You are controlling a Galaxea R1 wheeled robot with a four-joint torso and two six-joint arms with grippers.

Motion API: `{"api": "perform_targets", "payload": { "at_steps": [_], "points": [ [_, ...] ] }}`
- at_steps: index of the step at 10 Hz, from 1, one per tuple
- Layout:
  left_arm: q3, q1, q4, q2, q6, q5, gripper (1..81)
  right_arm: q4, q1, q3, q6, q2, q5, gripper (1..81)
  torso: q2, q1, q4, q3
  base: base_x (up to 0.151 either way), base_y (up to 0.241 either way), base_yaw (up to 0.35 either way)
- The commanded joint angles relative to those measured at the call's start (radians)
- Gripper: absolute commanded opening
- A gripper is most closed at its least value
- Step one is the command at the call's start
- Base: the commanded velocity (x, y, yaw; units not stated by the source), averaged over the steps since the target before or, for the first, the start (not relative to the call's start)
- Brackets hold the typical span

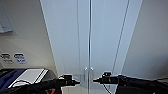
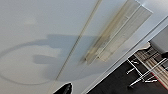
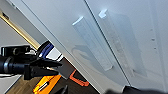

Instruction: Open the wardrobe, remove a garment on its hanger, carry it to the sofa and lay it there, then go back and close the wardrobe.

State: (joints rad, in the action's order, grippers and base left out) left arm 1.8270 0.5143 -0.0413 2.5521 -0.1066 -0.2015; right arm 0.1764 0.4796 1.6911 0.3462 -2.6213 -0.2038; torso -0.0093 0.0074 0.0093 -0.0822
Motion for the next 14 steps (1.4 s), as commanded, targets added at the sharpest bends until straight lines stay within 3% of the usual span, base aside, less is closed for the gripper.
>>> {"api": "perform_targets", "payload": {
  "at_steps": [1,9,14],
  "points": [
    [0.058,-0.171,0.009,0.051,-0.004,-0.015,81.1,-0.017,-0.209,0.091,0.042,-0.062,0.012,81.1,0.000,0.000,0.000,0.000,0.000,0.000,0.000],
    [0.213,-0.194,0.026,0.202,-0.004,-0.044,81.1,-0.020,-0.250,0.370,0.065,-0.228,-0.006,81.1,0.001,0.001,0.000,-0.001,0.000,0.000,0.000],
    [0.399,-0.202,0.037,0.327,0.001,-0.047,81.1,-0.023,-0.253,0.404,0.065,-0.275,-0.009,81.1,0.002,0.001,0.000,-0.001,0.000,0.000,0.000]
  ]
}}
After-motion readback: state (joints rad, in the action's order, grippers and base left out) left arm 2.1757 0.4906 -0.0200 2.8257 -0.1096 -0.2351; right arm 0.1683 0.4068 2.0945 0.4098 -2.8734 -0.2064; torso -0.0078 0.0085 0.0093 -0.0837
